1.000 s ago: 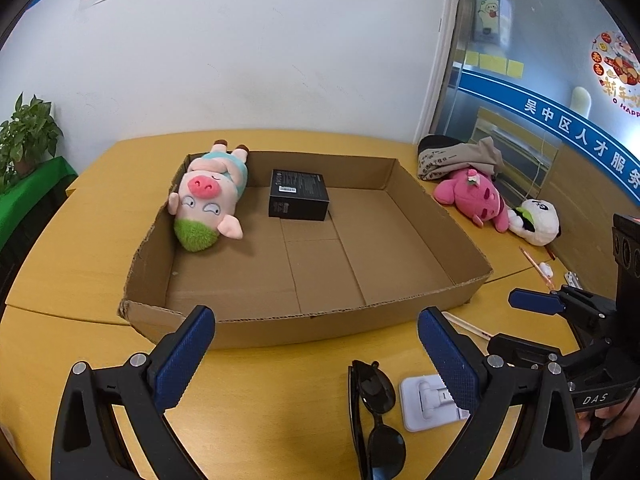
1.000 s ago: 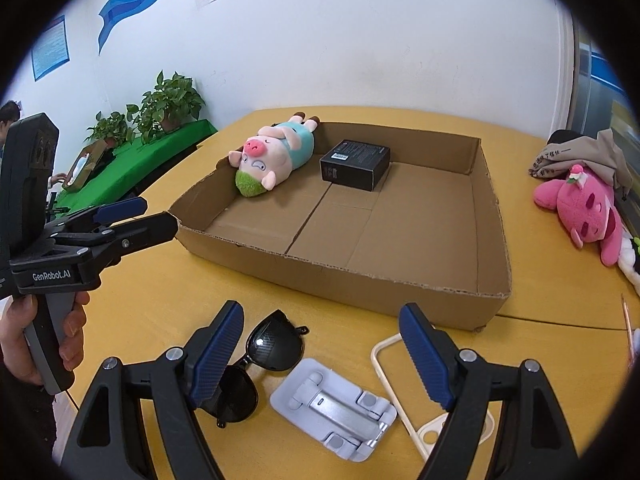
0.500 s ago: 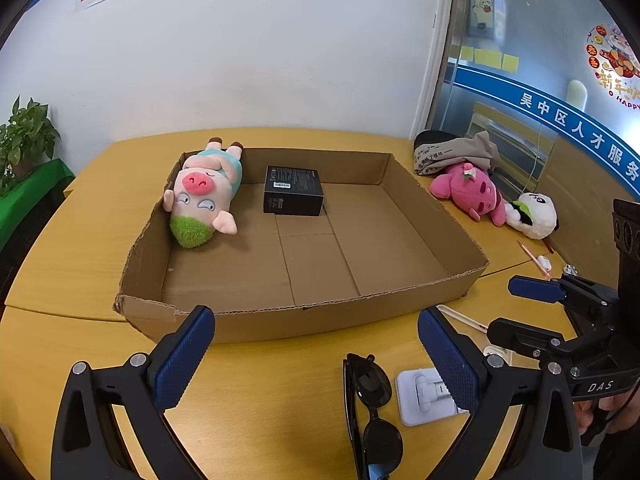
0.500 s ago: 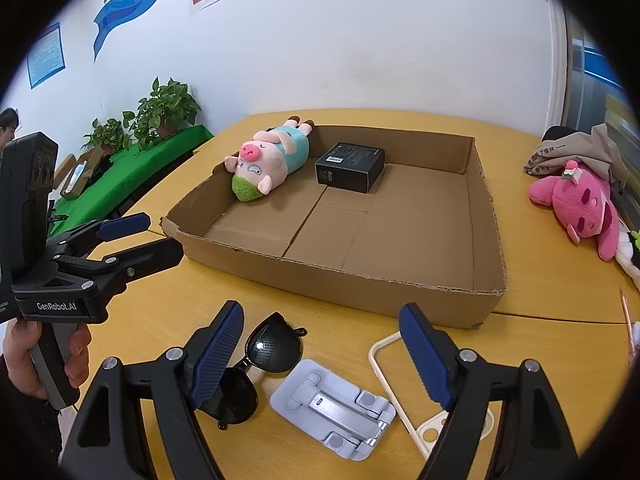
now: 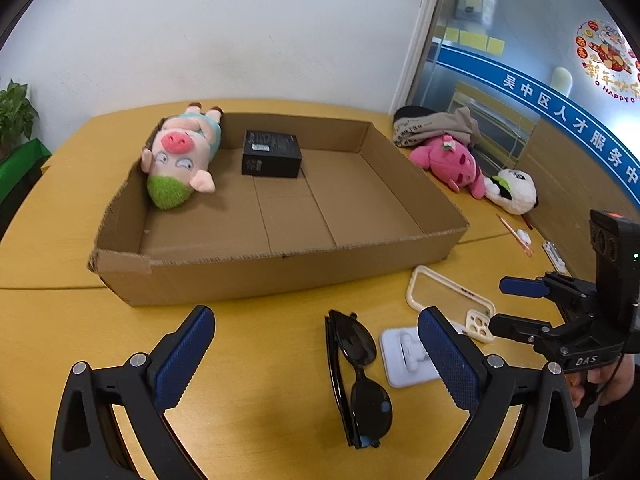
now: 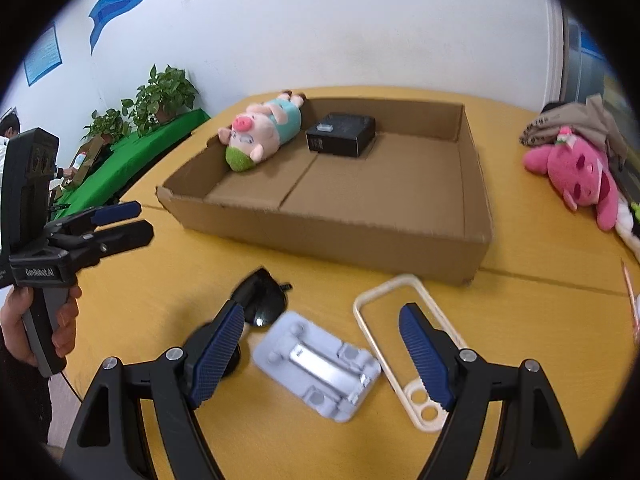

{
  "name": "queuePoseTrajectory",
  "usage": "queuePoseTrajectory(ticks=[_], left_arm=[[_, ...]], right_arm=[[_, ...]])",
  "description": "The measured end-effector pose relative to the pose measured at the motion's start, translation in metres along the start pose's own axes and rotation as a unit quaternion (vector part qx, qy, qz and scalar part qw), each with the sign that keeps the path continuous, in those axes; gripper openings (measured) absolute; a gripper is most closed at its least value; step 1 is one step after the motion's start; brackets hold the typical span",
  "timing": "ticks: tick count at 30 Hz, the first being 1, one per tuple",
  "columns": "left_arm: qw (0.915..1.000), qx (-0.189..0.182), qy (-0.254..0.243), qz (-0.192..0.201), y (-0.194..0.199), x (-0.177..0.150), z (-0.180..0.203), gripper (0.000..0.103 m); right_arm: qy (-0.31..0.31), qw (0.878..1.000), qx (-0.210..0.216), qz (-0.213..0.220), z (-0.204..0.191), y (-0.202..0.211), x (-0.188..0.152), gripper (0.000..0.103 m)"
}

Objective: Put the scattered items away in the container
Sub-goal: 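Move the left gripper toward the black sunglasses on the table, then close the left gripper on the sunglasses while the right gripper pinches a temple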

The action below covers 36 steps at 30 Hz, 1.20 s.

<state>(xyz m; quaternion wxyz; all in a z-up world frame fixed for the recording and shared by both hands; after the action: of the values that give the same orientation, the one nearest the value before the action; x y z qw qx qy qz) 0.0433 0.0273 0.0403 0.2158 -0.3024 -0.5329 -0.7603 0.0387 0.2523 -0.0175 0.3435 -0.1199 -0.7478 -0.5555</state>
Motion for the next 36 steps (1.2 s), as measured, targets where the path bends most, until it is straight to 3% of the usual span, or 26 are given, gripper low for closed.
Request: queuePoseTrajectory(ticks=[8, 13, 15, 17, 18, 22, 28, 33, 36], left_arm=[[0.9950, -0.068, 0.021, -0.070, -0.030, -0.033, 0.015, 0.103], [0.9881, -0.085, 0.006, -0.128, -0.054, -0.054, 0.036, 0.099], [0.9855, -0.085, -0.002, -0.147, -0.062, -0.062, 0.041, 0.092], [0.9831, -0.087, 0.003, -0.161, -0.067, -0.068, 0.040, 0.072], [0.9819, -0.086, 0.009, -0.168, -0.069, -0.073, 0.038, 0.068], [0.9795, -0.096, 0.038, -0.173, -0.073, -0.082, 0.027, 0.040], [0.9781, -0.105, 0.072, -0.165, -0.070, -0.087, 0.018, 0.035], [0.9793, -0.101, 0.079, -0.156, -0.066, -0.090, 0.020, 0.034], [0.9808, -0.097, 0.081, -0.149, -0.062, -0.092, 0.020, 0.033]], right_arm=[[-0.034, 0.995, 0.071, -0.066, -0.013, -0.027, -0.050, 0.080], [-0.008, 0.994, 0.075, -0.076, -0.034, -0.035, -0.052, 0.080], [-0.006, 0.995, 0.066, -0.075, -0.034, -0.036, -0.050, 0.080], [-0.015, 0.995, 0.065, -0.075, -0.029, -0.035, -0.049, 0.080], [-0.018, 0.995, 0.065, -0.074, -0.027, -0.035, -0.048, 0.080], [-0.027, 0.995, 0.058, -0.074, -0.018, -0.035, -0.045, 0.080], [-0.052, 0.993, 0.082, -0.070, -0.021, -0.038, -0.032, 0.080], [-0.093, 0.985, 0.132, -0.063, -0.031, -0.055, -0.003, 0.080], [-0.096, 0.984, 0.120, -0.087, -0.038, -0.084, 0.011, 0.080]])
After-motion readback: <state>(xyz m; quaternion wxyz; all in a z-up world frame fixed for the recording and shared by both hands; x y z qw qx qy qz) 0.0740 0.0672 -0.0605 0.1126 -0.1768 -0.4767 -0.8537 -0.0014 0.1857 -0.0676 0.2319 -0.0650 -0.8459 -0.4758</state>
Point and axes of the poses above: each gripper's, at about its wrist camera, not at the fingertips, and y roughly against the way its jaws point, z to its right, x to its top, the point moved 4 cm from there along -y, roughly the way its jaws point, and after that the axes turned 3 degrees about y, right-handed, at the moved point
